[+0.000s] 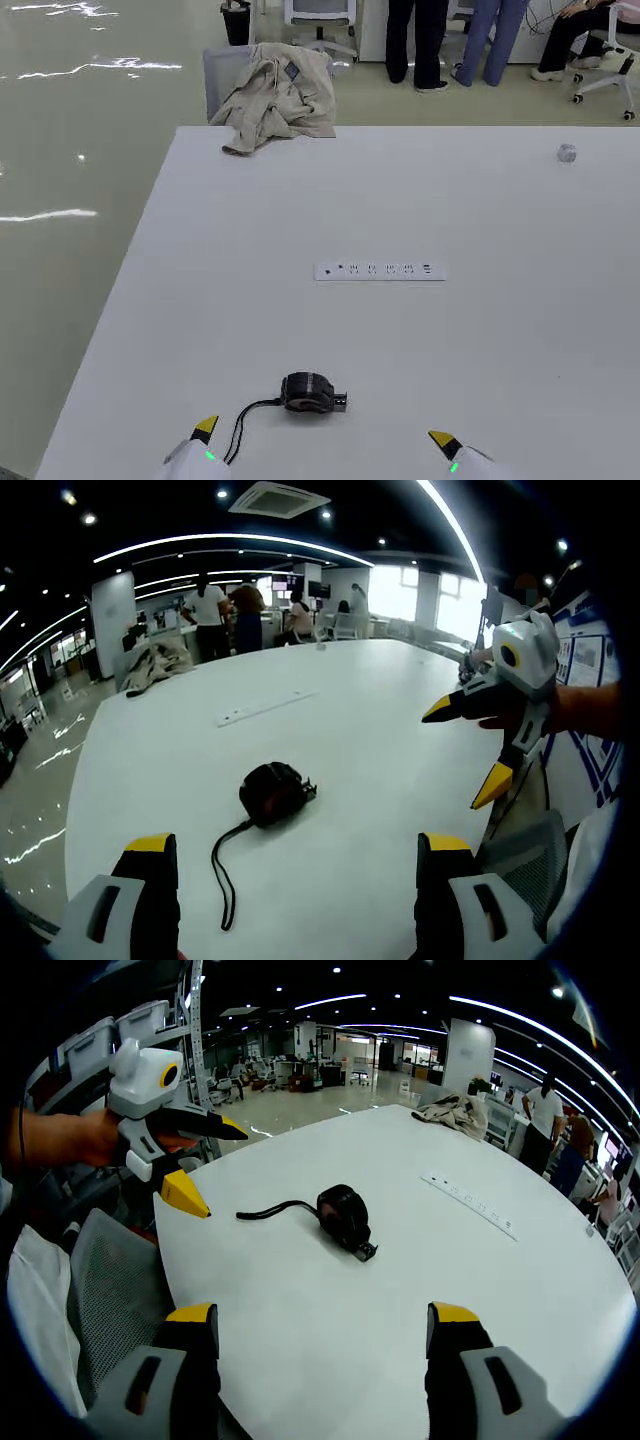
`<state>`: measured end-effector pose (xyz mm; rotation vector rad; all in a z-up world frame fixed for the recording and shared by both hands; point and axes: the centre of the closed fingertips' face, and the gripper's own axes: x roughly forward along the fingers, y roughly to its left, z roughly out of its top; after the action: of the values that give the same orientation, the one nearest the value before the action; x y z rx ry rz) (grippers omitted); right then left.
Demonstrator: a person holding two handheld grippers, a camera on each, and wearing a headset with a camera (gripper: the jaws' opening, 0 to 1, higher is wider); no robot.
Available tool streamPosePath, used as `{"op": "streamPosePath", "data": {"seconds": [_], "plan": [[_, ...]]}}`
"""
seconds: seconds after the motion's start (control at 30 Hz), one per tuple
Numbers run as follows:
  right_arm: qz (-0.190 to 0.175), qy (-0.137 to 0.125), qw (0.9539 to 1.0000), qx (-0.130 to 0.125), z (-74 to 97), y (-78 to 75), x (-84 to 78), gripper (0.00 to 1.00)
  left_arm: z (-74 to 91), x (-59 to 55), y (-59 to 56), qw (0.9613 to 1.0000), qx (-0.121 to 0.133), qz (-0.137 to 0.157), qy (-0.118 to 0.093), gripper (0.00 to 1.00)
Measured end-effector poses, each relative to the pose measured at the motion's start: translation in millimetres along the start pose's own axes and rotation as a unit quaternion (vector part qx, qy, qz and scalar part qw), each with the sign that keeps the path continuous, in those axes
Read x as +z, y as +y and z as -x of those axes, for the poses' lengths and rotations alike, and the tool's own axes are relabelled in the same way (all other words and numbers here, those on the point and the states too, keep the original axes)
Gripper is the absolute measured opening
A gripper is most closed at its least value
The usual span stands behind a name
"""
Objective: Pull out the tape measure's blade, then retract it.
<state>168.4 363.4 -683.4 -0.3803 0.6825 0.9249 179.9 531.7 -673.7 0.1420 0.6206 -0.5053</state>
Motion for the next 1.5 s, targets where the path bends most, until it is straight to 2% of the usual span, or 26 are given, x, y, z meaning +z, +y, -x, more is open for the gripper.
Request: {"op": "streamPosePath", "data": {"seconds": [0.7, 1.07, 1.27, 1.37, 1.5], "plan": [[0.014, 0.010, 0.9997, 0.017, -19.2, -8.4, 2.7, 0.86, -17.8, 8.0, 5.4, 0.9995, -0.016, -0.026, 0.006, 0.96], [0.021, 0.016, 0.9994, 0.021, -29.0, -14.5, 2.4, 0.86, -31.0, 5.4, 10.6, 0.9989, -0.022, -0.037, 0.017, 0.95], [0.032, 0.021, 0.9990, 0.023, -35.6, -18.3, -0.6, 0.85, -39.4, 3.4, 10.3, 0.9976, -0.034, -0.055, 0.025, 0.94], [0.035, 0.013, 0.9989, 0.026, -37.6, -18.3, 3.0, 0.84, -44.5, 3.8, 12.9, 0.9971, -0.035, -0.061, 0.028, 0.94], [0.046, 0.016, 0.9982, 0.033, -44.2, -18.1, 2.4, 0.84, -50.5, 6.3, 15.9, 0.9965, -0.039, -0.068, 0.028, 0.94]]}}
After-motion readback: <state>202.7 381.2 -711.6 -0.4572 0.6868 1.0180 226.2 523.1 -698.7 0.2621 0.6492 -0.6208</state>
